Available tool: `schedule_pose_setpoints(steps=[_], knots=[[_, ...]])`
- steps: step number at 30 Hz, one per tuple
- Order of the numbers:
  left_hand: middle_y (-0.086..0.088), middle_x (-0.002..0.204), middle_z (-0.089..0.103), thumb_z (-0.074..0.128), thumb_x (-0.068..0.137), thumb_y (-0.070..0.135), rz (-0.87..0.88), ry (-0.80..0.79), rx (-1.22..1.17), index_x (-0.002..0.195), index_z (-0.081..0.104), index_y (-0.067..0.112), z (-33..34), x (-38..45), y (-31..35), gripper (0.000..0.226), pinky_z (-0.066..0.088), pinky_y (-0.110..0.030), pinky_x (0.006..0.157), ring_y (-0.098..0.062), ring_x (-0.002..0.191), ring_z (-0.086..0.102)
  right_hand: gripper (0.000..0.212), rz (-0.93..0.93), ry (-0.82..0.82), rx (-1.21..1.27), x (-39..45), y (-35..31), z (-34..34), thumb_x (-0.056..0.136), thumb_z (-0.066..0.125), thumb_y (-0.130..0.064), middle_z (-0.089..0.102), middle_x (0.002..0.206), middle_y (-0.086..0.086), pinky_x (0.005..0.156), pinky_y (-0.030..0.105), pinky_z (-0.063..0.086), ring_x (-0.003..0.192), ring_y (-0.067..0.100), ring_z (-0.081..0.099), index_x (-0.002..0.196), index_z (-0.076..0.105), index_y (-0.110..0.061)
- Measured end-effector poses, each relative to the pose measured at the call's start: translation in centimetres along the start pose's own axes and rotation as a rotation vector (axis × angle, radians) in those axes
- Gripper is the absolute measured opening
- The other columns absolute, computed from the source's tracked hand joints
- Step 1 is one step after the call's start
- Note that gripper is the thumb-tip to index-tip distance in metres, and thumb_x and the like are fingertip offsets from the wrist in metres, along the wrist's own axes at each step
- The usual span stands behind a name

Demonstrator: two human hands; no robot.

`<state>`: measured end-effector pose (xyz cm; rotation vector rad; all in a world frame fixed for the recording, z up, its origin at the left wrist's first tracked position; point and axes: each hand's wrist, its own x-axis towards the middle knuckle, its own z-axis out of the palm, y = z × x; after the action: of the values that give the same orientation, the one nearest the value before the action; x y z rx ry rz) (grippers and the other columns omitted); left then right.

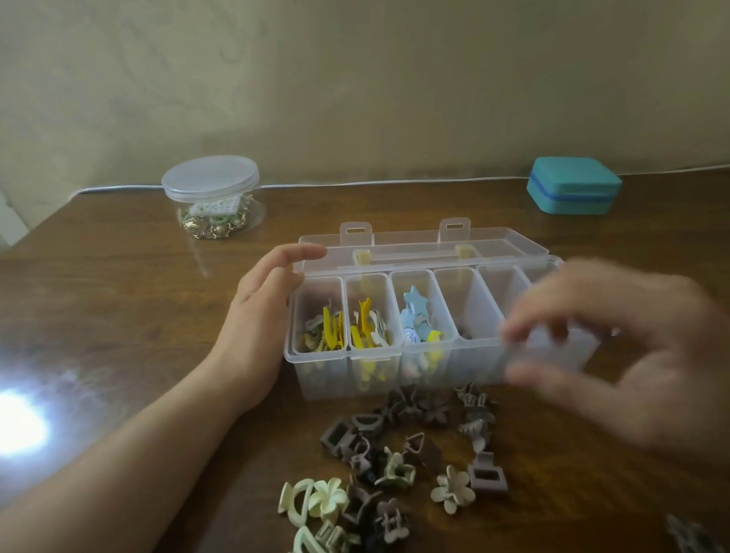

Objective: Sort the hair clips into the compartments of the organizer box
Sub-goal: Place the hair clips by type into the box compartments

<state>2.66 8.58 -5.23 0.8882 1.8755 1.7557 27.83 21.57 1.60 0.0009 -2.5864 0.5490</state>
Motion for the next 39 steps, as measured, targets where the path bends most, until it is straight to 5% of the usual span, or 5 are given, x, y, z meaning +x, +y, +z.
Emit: schedule_pose_setpoints(steps=[7,17,31,35,39], knots=[[-0.002,0.086,0.075,0.043,0.08,0.028,0.001,0.003,0.013,0.105,0.071,0.035,0.1,0.1,0.0,0.038,0.047,-0.052,0.099,-0.024,0.102,0.068,0.035,-0.108,-0.58,-0.288,-0.9,-0.3,2.0,0.077,0.054,-0.071,0.059,0.093,-0.029,0.054,0.017,0.05,0.074,-0.009,0.058,0.104,0.058,-0.048],[-0.003,0.088,0.077,0.041,0.081,0.029,0.009,-0.022,0.007,0.109,0.069,0.034,0.2,0.0,0.1,0.039,0.039,-0.063,0.109,-0.031,0.113,0.062,0.027,0.211,0.118,0.031,2.1,-0.2,-0.3,0.076,0.064,-0.057,0.062,0.088,-0.027,0.057,0.009,0.044,0.078,0.001,0.059,0.097,0.064,-0.04],[-0.003,0.076,0.076,0.036,0.097,0.007,0.036,-0.024,-0.038,0.112,0.065,0.022,0.5,-0.1,0.2,0.036,0.045,-0.037,0.08,-0.011,0.078,0.071,0.037,-0.001,-0.545,-0.384,-0.5,0.2,1.7,0.078,0.044,-0.07,0.061,0.073,-0.028,0.052,0.016,0.044,0.065,-0.009,0.059,0.102,0.057,-0.046],[-0.005,0.075,0.076,0.04,0.089,0.017,0.036,-0.033,-0.037,0.112,0.065,0.024,0.5,-0.2,0.3,0.035,0.045,-0.04,0.084,-0.012,0.079,0.071,0.032,-0.017,-0.456,-0.258,-0.5,-0.3,1.4,0.088,0.041,-0.066,0.061,0.095,-0.02,0.078,0.021,0.047,0.09,0.0,0.056,0.109,0.047,-0.043],[-0.007,0.075,0.075,0.041,0.081,0.023,0.021,-0.041,-0.068,0.111,0.066,0.026,0.4,-0.1,0.2,0.039,0.045,-0.04,0.082,-0.016,0.08,0.071,0.02,0.023,-0.288,-0.034,0.2,-0.5,0.5,0.083,0.061,-0.053,0.061,0.07,-0.019,0.054,0.014,0.045,0.063,-0.002,0.059,0.082,0.065,-0.034]])
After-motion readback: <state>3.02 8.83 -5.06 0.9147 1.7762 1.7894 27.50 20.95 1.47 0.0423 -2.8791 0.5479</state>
